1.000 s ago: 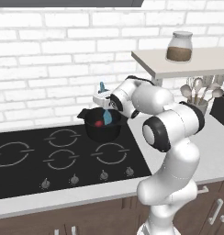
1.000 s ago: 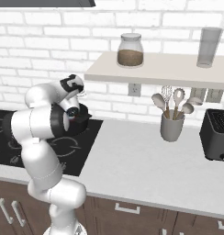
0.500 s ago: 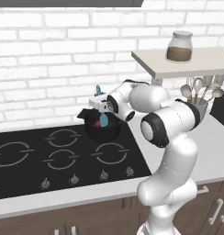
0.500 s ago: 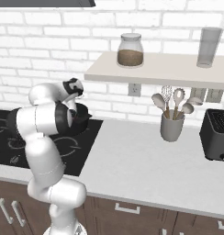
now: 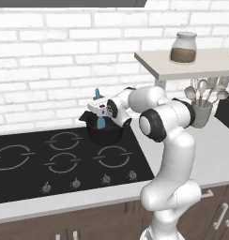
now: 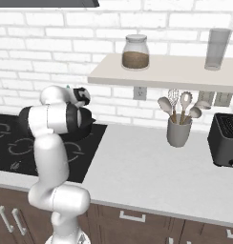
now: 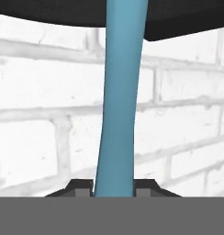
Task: Put the tomato and eggplant in the pot. Retrieve the spatula and lightly stir the vegetables in the pot.
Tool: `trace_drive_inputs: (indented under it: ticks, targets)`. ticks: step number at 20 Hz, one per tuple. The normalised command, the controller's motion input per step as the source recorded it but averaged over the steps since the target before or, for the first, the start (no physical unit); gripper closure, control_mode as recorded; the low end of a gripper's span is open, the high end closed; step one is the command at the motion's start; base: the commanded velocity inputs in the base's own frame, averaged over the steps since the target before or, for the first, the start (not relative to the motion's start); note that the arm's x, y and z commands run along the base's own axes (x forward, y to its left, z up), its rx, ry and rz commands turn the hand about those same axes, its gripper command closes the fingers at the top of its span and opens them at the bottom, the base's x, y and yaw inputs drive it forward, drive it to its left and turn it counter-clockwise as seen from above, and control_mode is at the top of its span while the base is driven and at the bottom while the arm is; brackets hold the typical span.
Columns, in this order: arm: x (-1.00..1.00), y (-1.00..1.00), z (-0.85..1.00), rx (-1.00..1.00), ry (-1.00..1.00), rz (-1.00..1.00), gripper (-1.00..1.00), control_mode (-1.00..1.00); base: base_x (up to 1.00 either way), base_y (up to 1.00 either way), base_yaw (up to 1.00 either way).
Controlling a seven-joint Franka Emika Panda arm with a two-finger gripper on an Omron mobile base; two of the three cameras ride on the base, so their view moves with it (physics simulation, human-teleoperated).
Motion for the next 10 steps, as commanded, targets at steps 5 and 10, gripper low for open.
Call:
trace_drive_inputs:
  ticks: [5, 10]
  targets:
    - [0.32, 0.03, -0.19, 0.04, -0.03, 0.00, 1.00, -1.00, 0.00, 0.00, 0.00]
    - [0.10, 0.00, -0.43, 0.02, 0.00, 0.00, 1.00, -1.00, 0.00, 0.00, 0.00]
